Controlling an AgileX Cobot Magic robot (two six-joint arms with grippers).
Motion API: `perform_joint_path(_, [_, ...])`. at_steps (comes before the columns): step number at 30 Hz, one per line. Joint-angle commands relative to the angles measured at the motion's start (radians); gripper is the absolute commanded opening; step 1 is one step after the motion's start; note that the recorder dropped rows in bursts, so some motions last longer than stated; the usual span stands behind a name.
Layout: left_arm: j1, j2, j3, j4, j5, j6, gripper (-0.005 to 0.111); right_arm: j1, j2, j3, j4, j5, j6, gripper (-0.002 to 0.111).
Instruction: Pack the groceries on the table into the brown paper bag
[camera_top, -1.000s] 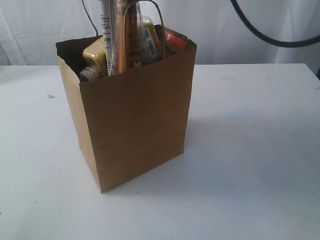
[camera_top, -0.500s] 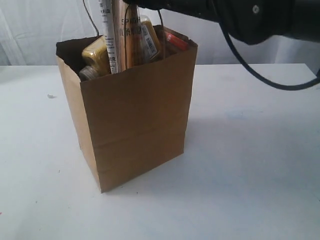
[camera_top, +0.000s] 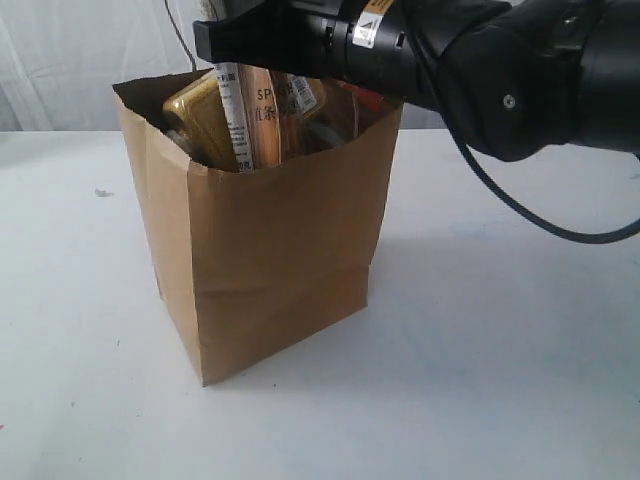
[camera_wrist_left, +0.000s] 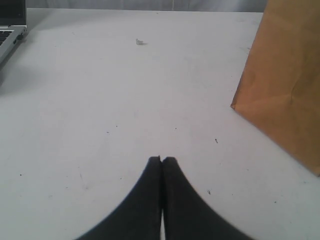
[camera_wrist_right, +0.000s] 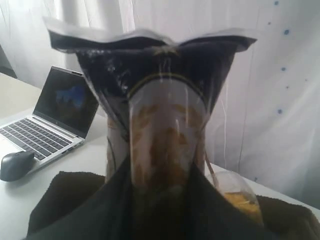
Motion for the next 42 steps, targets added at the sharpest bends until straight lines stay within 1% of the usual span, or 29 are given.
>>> perform_joint_path(1, [-0.004,-0.002,0.005,-0.007,-0.005,0.002,0.000,0.001,-0.013,0.002,-0.023,-0.122,-0.021,0.000])
perform_joint_path(5, [-0.004,-0.002,0.005,-0.007,-0.005,0.002,0.000,0.001,-0.013,0.002,-0.023,-0.148,-0.021,0.000])
perform_joint_path(9, [-0.004,-0.002,0.005,-0.007,-0.005,0.002,0.000,0.001,-0.013,0.002,-0.023,-0.057,-0.021,0.000])
perform_joint_path(14, [-0.004,-0.002,0.005,-0.007,-0.005,0.002,0.000,0.001,-0.014,0.002,-0.023,-0.047,-0.003,0.000])
perform_joint_path(16, [-0.004,-0.002,0.005,-0.007,-0.005,0.002,0.000,0.001,-0.014,0.002,-0.023,-0.102,0.070,0.000])
perform_joint_path(18, [-0.004,-0.002,0.005,-0.007,-0.005,0.002,0.000,0.008,-0.014,0.004,-0.019,-0.201,0.070,0.000])
perform_joint_path(22, [-0.004,-0.002,0.005,-0.007,-0.005,0.002,0.000,0.029,-0.014,0.030,-0.019,-0.311,0.019,0.000])
perform_joint_path(24, [-0.004,-0.002,0.005,-0.007,-0.005,0.002,0.000,0.052,-0.014,0.088,-0.019,-0.410,-0.045,0.000])
perform_joint_path(25, [-0.004,-0.002,0.005,-0.007,-0.005,0.002,0.000,0.063,-0.014,0.121,-0.016,-0.496,-0.074,0.000])
perform_joint_path(27, [-0.004,-0.002,0.005,-0.007,-0.005,0.002,0.000,0.062,-0.014,0.151,-0.011,-0.547,-0.074,0.000])
perform_joint_path(31, [-0.004,-0.002,0.005,-0.007,-0.005,0.002,0.000,0.062,-0.015,0.201,0.007,-0.599,-0.092,0.000])
perform_joint_path(36, [-0.004,-0.002,0.005,-0.007,-0.005,0.002,0.000,0.062,-0.024,0.225,0.010,-0.609,-0.137,0.000])
perform_joint_path(38, [-0.004,-0.002,0.005,-0.007,-0.005,0.002,0.000,0.058,-0.024,0.235,0.012,-0.602,-0.155,0.000])
perform_joint_path(42, [-0.004,-0.002,0.005,-0.007,-0.005,0.002,0.000,0.037,-0.024,0.246,0.023,-0.510,-0.155,0.000])
